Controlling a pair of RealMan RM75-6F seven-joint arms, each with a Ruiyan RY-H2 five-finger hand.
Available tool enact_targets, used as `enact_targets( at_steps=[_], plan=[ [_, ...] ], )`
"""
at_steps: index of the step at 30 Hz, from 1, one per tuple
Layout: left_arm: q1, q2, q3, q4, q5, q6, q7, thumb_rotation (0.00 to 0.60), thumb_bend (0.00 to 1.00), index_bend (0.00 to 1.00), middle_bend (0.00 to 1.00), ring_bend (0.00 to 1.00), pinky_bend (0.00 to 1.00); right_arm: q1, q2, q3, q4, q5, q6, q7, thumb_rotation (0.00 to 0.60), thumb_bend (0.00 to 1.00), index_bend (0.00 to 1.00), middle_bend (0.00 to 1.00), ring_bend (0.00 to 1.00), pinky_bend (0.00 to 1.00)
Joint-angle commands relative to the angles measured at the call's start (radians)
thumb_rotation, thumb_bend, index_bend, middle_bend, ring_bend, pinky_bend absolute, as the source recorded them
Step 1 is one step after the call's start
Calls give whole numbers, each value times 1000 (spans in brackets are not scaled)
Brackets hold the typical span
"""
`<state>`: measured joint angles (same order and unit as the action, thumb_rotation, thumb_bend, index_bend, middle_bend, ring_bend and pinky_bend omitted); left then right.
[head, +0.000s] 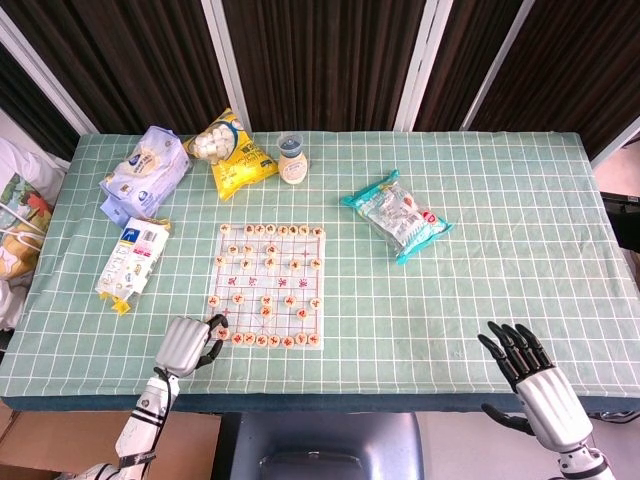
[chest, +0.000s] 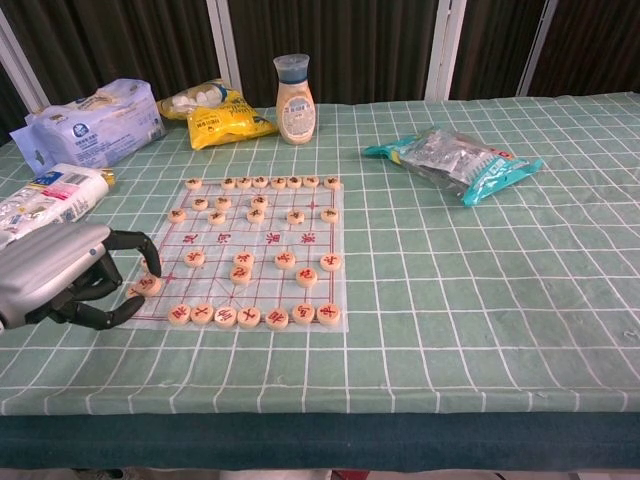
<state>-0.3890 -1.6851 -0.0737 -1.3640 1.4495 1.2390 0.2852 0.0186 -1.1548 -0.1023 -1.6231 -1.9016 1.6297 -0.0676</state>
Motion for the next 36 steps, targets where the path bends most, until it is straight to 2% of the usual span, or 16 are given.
enact_targets(
  at_steps=[1,9,16,22,36],
  plan=[
    [-10,14,-36,-35,-37,-1,32,600,394,485,1000,1000,1000,1,-3,1,0,3,-5,-6,600,187,0,0,0,0],
    [-58,-3,-87,-112,-117,-36,193,600,394,471,1000,1000,1000,4,-2,1,-4,3,-8,-2,600,187,0,0,0,0],
    [-96,-67,-122,-97,-209,-56,296,600,393,465,1000,1000,1000,5,5,-3,-5,-5,-2,14,600,188,0,0,0,0],
    [-119,-92,-143,-54,-268,-73,317,600,392,465,1000,1000,1000,5,12,-1,-1,2,3,29,600,187,0,0,0,0],
    [-146,-125,-131,24,-306,-91,295,600,392,465,1000,1000,1000,7,13,-1,-5,2,0,31,600,187,0,0,0,0]
  ],
)
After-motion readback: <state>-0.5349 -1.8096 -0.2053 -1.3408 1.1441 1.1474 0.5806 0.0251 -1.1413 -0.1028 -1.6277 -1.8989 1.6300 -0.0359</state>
